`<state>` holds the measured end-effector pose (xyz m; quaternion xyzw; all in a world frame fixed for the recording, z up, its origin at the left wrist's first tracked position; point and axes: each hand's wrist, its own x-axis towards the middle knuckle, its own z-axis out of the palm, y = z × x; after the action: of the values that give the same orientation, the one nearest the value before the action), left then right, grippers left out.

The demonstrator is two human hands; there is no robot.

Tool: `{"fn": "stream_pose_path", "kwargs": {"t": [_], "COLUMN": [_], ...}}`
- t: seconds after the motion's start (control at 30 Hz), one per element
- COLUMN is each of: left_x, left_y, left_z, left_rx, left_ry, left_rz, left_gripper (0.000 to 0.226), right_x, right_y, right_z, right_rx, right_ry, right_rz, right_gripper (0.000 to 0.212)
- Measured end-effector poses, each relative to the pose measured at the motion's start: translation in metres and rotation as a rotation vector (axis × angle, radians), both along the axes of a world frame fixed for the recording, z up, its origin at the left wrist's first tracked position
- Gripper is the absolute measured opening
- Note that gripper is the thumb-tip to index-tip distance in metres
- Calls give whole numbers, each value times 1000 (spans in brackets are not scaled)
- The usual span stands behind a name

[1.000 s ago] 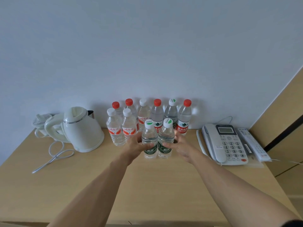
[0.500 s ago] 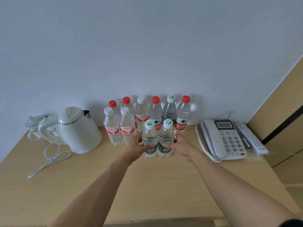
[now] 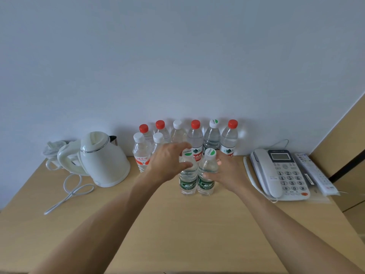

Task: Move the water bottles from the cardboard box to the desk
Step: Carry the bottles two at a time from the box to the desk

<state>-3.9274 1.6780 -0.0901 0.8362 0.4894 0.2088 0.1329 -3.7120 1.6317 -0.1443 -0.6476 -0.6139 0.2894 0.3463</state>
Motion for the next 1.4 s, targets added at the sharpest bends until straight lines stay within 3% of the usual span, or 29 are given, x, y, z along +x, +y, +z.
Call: {"fn": "stream_pose_path", "kwargs": {"t": [0.13,0.73,1.4], "left_x": [11,18,16], "left_y": [7,68,72], "left_z": [3,25,28], "left_rx": [40,213,150], "left_ry": [134,518,529], "left_rz": [9,173,166], "left_gripper": [49,45,44], "right_x": [-4,-4,-3], "right_y": [1,-3,16], "right_z": [-1,-2,3], "right_rx": [52,19,-13], "right_ry": [-101,-82,-73], "right_rz": [-35,-61,-75], "right_gripper": [54,58,58]}}
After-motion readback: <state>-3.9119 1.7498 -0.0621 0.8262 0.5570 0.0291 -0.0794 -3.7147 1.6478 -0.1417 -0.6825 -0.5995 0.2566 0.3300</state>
